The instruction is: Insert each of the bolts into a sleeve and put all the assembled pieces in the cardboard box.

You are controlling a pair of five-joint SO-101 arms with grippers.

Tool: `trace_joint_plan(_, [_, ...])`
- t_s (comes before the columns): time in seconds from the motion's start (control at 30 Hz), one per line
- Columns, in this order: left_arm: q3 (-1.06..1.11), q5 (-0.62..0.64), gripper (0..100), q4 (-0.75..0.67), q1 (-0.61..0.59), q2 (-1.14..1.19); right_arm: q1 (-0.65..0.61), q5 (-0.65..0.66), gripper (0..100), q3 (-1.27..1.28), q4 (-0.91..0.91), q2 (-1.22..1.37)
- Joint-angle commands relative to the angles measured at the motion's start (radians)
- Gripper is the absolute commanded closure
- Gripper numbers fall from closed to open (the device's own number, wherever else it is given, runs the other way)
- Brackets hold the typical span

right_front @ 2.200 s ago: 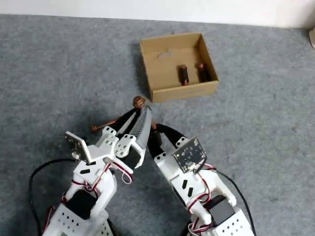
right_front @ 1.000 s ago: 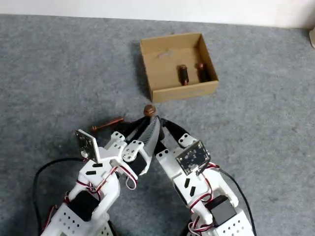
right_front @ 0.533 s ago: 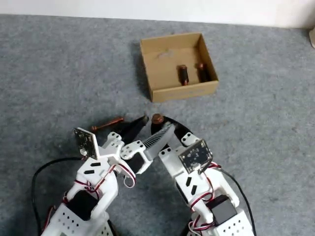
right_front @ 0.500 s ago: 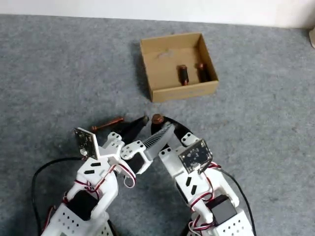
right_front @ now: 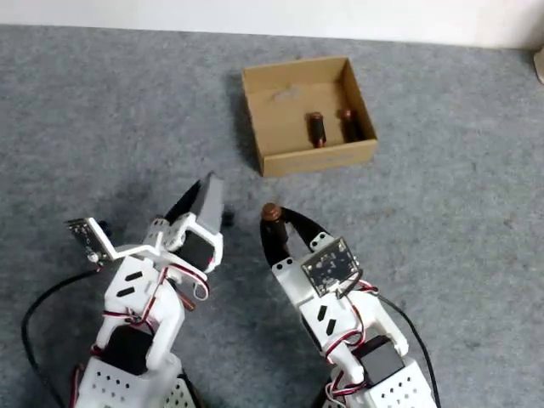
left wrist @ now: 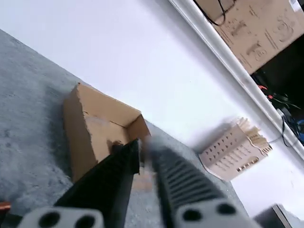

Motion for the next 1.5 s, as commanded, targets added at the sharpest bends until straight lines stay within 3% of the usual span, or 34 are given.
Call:
trace_joint_plan(0.0, [-0.036, 0.008, 100, 0.002, -0.018, 0.007, 0.01, 0.012, 99.3, -0.015, -0.025, -0.016])
trace_joint_plan(0.1, [0.004, -0.029, 99, -0.029, -0.019, 0.007, 0.013, 0.012, 99.3, -0.004, -0.025, -0.016])
trace_joint_plan(0.27, [0.101, -0.106, 99, -0.204, -0.019, 0.007, 0.087, 0.011, 99.3, -0.004, -0.021, -0.016])
trace_joint_plan(0.6, [0.099, -0.106, 99, -0.198, -0.016, 0.007, 0.213, -0.112, 99.3, -0.027, -0.025, -0.016])
trace_joint_plan(0.87, [0.099, -0.106, 99, -0.198, -0.018, 0.007, 0.22, -0.003, 99.4, -0.114, -0.136, 0.048])
trace_joint_plan(0.97, [0.099, -0.106, 99, -0.198, -0.018, 0.007, 0.22, 0.002, 99.4, -0.229, -0.176, 0.239])
trace_joint_plan(1.13, [0.099, -0.106, 99, -0.198, -0.018, 0.007, 0.228, 0.002, 99.4, -0.605, -0.185, 0.771])
trace_joint_plan(1.3, [0.099, -0.106, 99, -0.198, -0.018, 0.007, 0.311, -0.002, 99.4, -1.069, -0.182, 1.311])
trace_joint_plan(1.47, [0.099, -0.106, 99, -0.198, -0.016, 0.007, 0.418, 0.002, 99.4, -1.544, -0.067, 1.787])
